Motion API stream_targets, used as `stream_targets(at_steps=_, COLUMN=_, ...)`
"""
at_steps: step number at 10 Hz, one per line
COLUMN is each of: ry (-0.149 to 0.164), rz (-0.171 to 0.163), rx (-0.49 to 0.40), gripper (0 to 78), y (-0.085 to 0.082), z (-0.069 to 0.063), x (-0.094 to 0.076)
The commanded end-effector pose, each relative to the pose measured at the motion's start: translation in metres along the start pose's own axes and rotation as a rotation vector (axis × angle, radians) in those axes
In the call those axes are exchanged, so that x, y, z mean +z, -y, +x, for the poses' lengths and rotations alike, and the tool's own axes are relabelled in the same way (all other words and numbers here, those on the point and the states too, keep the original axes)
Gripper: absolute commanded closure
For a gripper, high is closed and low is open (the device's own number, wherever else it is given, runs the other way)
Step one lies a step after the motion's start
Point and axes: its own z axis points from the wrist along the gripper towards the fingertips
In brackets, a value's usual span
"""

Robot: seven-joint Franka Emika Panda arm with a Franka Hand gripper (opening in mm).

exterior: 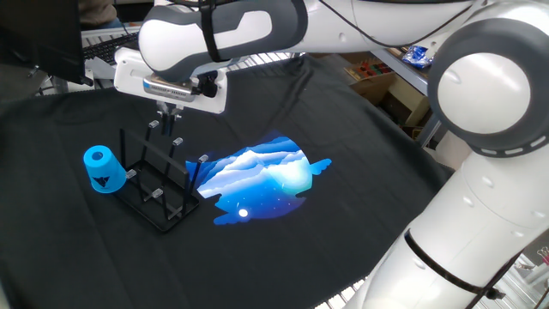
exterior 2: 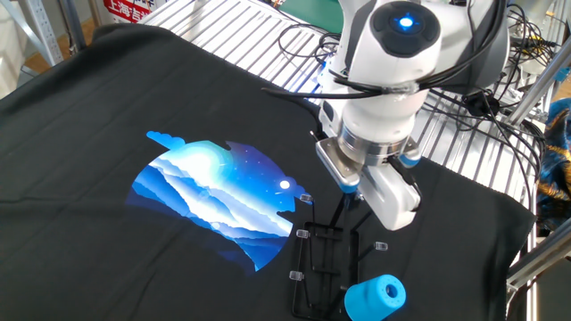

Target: Take the cup off the cup rack

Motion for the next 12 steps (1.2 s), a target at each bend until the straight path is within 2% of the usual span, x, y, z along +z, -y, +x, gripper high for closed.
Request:
stream_targets(at_steps=1, ry=0.001, rz=0.006, rx=-0.030, gripper=77.6, y=-0.0005, z=-0.0004, x=-0.0013)
stream_targets(at_steps=2, ry=0.003, rz=0.007, rx=-0.052, gripper=77.6, y=-0.0005, z=-0.0004, x=-0.0013)
stream_targets(at_steps=4, ry=-0.018, rz=0.001, rx=-0.082, gripper=77.6, y=-0.0005, z=-0.0004, x=-0.0013)
stream_targets(at_steps=6, ry=-0.022, rz=-0.002, rx=-0.111, gripper=77.6, y=-0.0005, z=-0.0004, x=-0.0013)
stream_targets(at_steps=8, ry=-0.048, rz=-0.010, rx=-0.133, gripper=77.6, y=-0.0005, z=-0.0004, x=-0.0013)
stream_targets(at_steps=10, ry=-0.070, rz=-0.015, rx=-0.131, gripper=77.6, y=-0.0005, z=-0.0004, x=-0.0013)
stream_targets(at_steps=11, ry=-0.069, rz=-0.016, rx=-0.124, gripper=77.6, y=-0.0005, z=-0.0004, x=-0.0013)
stream_targets(at_steps=12, ry=-0.071, rz=-0.012, rx=-0.110, gripper=77.6, y=-0.0085, z=0.0020, x=0.0033)
